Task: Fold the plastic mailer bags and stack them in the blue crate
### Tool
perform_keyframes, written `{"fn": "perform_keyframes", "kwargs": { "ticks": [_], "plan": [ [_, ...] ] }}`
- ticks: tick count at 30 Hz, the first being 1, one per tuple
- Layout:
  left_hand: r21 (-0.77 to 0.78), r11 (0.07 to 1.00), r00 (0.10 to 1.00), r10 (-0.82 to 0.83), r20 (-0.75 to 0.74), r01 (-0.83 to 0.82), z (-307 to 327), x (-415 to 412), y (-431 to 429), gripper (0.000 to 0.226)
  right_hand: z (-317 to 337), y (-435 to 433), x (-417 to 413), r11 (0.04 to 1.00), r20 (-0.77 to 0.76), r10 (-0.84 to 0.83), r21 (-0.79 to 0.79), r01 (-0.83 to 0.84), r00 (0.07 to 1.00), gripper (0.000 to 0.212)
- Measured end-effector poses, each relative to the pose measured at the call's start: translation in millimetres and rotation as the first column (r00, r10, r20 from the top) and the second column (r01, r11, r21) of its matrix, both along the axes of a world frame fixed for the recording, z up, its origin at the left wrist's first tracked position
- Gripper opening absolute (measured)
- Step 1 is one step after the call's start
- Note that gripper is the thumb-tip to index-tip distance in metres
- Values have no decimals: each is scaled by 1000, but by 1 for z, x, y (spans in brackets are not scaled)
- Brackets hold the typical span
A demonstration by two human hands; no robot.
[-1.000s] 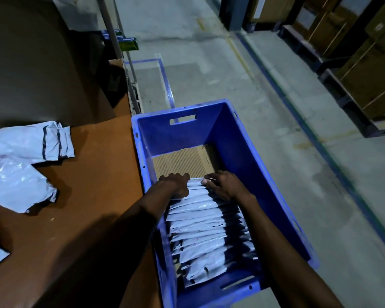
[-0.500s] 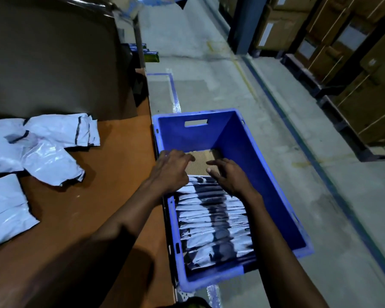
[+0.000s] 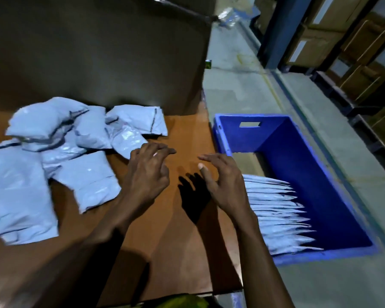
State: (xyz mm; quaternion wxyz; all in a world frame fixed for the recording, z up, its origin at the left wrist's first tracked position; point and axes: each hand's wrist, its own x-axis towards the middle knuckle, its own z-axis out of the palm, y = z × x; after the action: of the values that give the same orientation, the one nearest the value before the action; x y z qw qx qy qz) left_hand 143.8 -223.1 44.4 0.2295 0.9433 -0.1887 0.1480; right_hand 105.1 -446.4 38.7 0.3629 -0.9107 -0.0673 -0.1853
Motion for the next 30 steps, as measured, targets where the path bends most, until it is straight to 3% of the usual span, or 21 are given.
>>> {"fn": "perform_keyframes", "kwargs": {
  "ticks": [8, 14, 20, 24, 27, 30],
  "plan": [
    [20, 994, 993, 105, -48, -104, -25, -29, 167, 44, -22, 176, -7, 998, -29, 38, 44, -37, 999, 28],
    [106, 991, 983, 95, -160, -79, -58, -21, 241, 50, -37, 255, -9, 999, -110, -17, 43, 22, 994, 35],
    [60, 993, 976, 110, -189, -101, -61, -15, 257, 52, -65, 301, -4, 966, -338, -95, -260, 4, 936, 83],
    [44, 994, 987, 103, -125, -98, -68, -15, 250, 59, -65, 298, -6, 978, -296, -68, -209, 5, 953, 55],
    [146, 989, 998, 34, -48, -27, -75, -9, 241, 71, -60, 281, -4, 994, -266, -23, -109, -6, 964, 41],
    [249, 969, 1000, -1, 2, 1, -80, -6, 226, 65, -59, 259, -14, 999, -240, -29, -37, 21, 970, 34]
  ]
}}
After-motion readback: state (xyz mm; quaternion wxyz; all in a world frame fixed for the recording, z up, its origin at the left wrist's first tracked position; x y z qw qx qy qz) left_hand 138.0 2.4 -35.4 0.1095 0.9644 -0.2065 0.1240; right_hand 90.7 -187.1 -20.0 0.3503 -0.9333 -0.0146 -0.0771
